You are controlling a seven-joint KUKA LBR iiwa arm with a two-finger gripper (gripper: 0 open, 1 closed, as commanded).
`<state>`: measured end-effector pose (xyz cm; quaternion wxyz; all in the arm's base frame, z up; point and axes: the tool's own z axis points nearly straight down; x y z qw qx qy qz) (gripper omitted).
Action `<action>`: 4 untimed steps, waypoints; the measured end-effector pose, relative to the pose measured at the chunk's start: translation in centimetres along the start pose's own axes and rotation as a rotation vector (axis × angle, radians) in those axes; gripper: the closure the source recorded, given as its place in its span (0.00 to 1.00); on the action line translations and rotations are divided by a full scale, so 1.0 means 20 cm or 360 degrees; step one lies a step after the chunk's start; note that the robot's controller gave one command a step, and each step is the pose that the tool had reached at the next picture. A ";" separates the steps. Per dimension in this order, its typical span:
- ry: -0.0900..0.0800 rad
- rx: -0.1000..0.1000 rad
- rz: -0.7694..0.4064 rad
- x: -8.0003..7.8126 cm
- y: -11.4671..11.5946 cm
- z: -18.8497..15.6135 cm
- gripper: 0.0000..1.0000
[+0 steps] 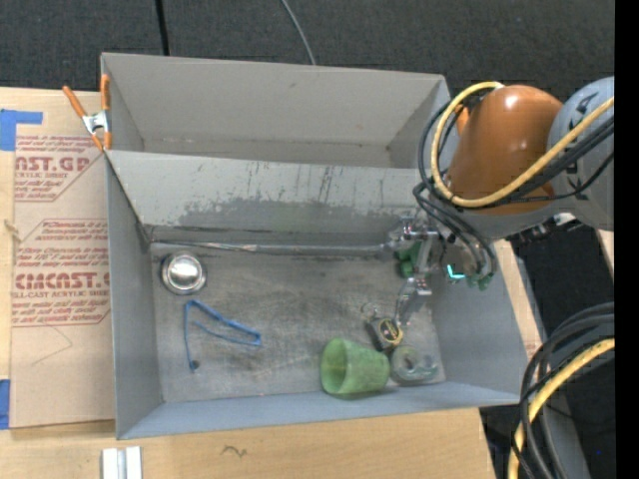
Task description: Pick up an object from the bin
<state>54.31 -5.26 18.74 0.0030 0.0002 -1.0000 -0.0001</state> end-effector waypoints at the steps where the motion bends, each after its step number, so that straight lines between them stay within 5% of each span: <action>1: 0.0000 -0.0001 -0.0390 0.24 -0.03 0.47 0.00; 2: -0.0009 0.0001 -0.0389 0.23 -0.03 0.46 1.00; 3: -0.0009 0.0001 -0.0389 0.23 -0.03 0.46 0.00; 4: -0.0012 0.0005 -0.0439 0.14 -0.34 0.57 0.00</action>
Offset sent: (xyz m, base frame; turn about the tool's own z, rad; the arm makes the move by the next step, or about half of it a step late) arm -0.0457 -0.0071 -0.0911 -0.2437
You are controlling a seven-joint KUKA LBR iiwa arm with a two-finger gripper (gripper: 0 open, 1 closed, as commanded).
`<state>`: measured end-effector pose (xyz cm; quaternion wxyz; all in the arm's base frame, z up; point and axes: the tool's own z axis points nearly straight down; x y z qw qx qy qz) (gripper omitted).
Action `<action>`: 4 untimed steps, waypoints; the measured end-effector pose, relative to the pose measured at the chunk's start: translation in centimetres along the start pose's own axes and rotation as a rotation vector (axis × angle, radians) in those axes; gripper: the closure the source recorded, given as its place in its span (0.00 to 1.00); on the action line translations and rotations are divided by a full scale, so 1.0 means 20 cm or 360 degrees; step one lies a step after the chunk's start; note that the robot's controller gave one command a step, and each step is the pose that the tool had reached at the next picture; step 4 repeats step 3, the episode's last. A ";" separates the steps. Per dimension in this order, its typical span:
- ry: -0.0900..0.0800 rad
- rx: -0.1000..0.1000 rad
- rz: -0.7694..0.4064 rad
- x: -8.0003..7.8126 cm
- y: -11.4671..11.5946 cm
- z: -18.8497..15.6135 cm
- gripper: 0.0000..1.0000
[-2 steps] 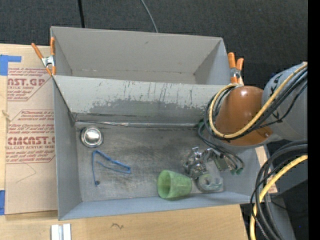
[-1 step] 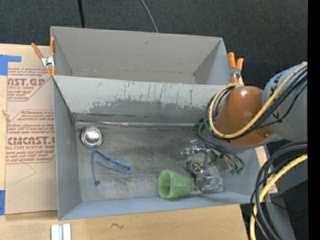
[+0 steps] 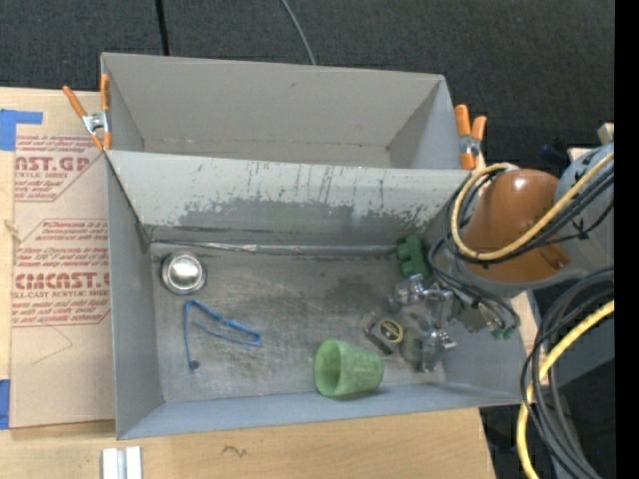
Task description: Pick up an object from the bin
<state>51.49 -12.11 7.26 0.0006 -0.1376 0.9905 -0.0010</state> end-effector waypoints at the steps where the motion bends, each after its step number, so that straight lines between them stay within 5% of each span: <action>1: -0.0005 -0.0001 -0.0870 -0.06 0.24 0.01 0.00; 2: -0.0005 -0.0001 -0.0868 -0.06 0.24 0.00 1.00; 3: -0.0009 0.0004 -0.1151 0.03 0.12 -0.71 1.00; 4: -0.0009 0.0004 -0.1151 0.03 0.12 -0.71 1.00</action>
Offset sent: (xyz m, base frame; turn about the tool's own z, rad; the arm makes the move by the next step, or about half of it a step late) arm -0.0030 0.0495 -0.0026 -0.5468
